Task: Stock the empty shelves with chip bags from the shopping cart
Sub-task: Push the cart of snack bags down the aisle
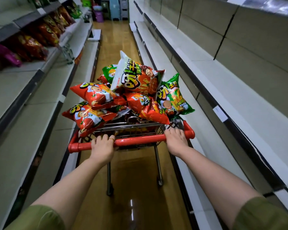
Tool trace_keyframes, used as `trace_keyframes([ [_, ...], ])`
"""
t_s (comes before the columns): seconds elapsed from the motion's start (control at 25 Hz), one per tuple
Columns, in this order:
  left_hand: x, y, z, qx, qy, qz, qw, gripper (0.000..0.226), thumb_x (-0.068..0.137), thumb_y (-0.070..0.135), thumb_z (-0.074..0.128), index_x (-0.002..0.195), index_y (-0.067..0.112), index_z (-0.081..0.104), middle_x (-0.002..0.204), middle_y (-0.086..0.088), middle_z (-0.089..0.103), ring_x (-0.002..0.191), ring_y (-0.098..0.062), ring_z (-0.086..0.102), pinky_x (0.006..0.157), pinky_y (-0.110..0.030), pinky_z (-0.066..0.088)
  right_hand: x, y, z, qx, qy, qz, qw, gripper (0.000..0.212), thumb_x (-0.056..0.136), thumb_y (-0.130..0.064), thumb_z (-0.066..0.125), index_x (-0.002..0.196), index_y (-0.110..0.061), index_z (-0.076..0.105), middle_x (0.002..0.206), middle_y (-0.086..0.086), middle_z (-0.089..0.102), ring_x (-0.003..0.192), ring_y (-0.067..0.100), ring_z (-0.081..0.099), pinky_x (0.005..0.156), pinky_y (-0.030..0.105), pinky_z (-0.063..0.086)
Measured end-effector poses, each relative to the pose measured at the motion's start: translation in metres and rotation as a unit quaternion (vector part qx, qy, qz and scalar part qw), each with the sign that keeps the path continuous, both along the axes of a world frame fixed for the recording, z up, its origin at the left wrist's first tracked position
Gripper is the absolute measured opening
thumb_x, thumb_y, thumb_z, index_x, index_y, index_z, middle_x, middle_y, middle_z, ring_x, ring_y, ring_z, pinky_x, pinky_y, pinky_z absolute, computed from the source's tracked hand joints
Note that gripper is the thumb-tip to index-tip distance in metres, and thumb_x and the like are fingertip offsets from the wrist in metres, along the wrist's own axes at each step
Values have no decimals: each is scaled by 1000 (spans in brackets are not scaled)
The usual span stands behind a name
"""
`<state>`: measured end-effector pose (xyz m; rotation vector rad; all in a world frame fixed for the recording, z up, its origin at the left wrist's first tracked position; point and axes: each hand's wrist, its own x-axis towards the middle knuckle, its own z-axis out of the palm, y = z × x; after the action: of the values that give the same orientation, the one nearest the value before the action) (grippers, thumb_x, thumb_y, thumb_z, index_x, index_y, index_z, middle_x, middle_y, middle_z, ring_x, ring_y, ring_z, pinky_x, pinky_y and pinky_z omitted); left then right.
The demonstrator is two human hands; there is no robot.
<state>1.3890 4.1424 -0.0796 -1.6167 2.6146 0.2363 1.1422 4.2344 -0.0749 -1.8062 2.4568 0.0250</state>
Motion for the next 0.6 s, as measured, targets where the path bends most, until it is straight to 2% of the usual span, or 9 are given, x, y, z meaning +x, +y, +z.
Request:
trace_keyframes([
  [0.28,37,107,-2,9,4,-3,1000,41,96,40,44,131,19,41,126,-4,48,122,-26,42,107,-45,26,33,107,-3,0,-7,11,1000,36,90,-7,40,125,-13,42,130,12,45,123,31,38,110,41,20],
  [0.6,68,200,2,13,2,-5,1000,38,97,35,42,131,19,40,127,-5,48,122,-27,41,108,-45,25,66,199,-2,11,0,6,1000,32,93,-14,41,125,-14,43,129,11,46,122,29,40,108,40,24],
])
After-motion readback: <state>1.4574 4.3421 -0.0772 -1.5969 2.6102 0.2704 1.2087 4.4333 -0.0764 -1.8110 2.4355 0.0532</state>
